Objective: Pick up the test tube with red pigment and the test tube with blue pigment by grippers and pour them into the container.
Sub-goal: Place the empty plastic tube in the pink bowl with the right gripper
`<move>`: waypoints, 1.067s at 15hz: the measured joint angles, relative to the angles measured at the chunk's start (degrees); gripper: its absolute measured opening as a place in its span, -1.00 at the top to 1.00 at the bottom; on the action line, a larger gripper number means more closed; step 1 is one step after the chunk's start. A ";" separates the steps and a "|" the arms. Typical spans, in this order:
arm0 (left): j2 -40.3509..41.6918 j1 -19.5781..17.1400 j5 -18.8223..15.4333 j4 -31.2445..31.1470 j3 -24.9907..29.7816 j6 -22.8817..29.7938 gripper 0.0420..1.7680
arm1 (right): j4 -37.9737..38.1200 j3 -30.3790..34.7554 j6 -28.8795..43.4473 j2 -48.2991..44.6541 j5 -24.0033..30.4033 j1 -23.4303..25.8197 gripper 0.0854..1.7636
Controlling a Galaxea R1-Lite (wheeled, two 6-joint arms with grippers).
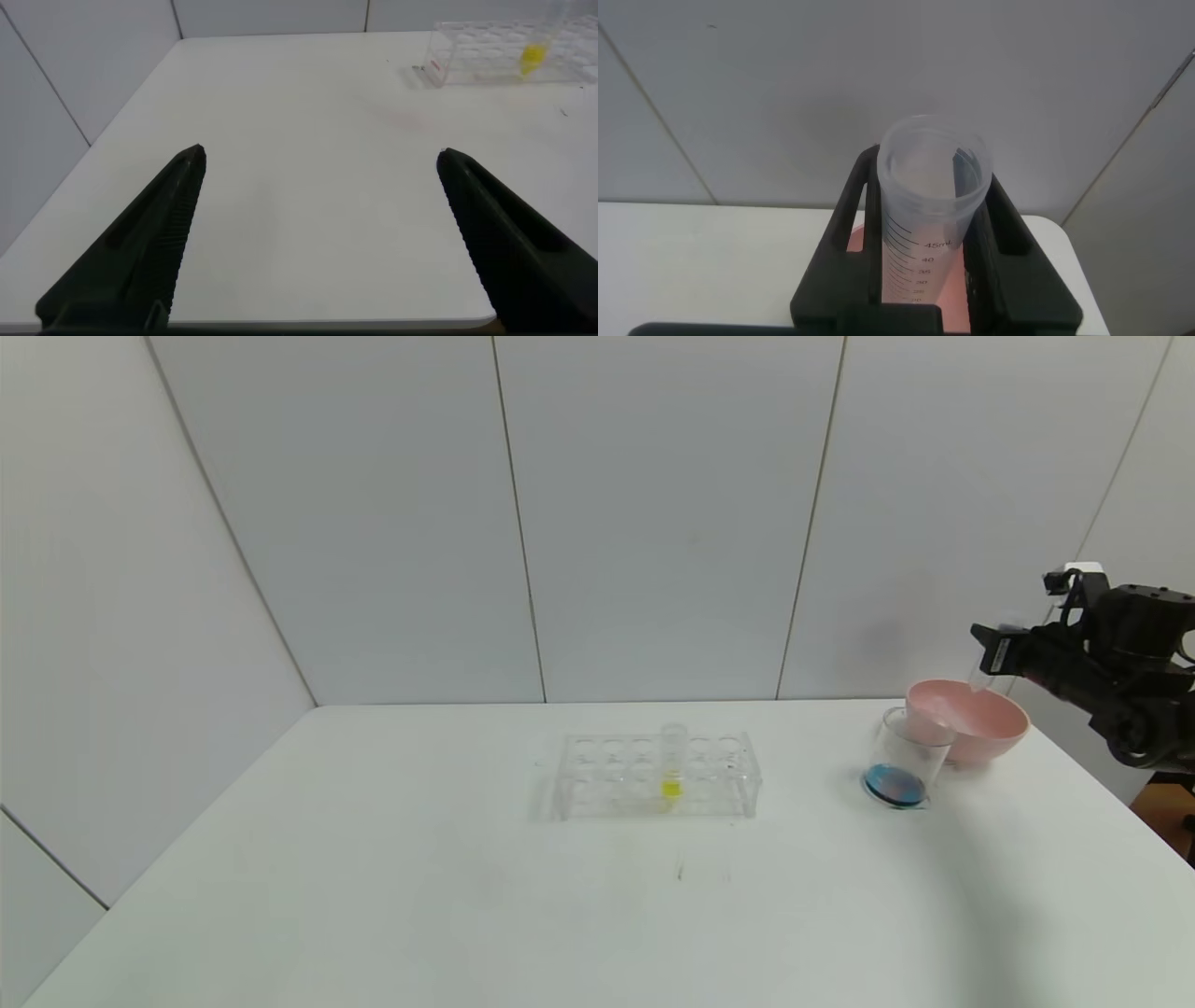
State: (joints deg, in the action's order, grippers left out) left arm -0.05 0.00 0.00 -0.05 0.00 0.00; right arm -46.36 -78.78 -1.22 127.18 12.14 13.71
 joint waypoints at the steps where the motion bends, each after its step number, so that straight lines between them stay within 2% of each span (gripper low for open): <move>1: 0.00 0.00 0.00 0.00 0.00 0.00 -1.00 | 0.16 -1.73 -0.01 1.87 -0.87 0.15 0.44; 4: 0.00 0.00 0.00 0.00 0.00 0.00 -1.00 | 0.33 -4.72 -0.11 5.64 -1.26 0.63 0.45; 10: 0.00 0.00 0.00 0.00 0.00 0.00 -1.00 | 0.41 -5.29 -0.06 7.22 -1.17 0.45 0.45; 13: 0.00 0.00 0.00 0.00 0.00 0.00 -1.00 | 0.16 -5.23 -0.06 7.19 -1.08 0.54 0.02; 16: 0.00 0.00 0.00 0.02 0.00 0.00 -1.00 | -0.30 -5.29 0.00 6.69 -1.22 0.04 -0.28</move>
State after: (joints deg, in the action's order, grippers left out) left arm -0.05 0.00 0.00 -0.02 0.00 0.00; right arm -46.67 -84.07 -1.22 133.88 10.92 13.75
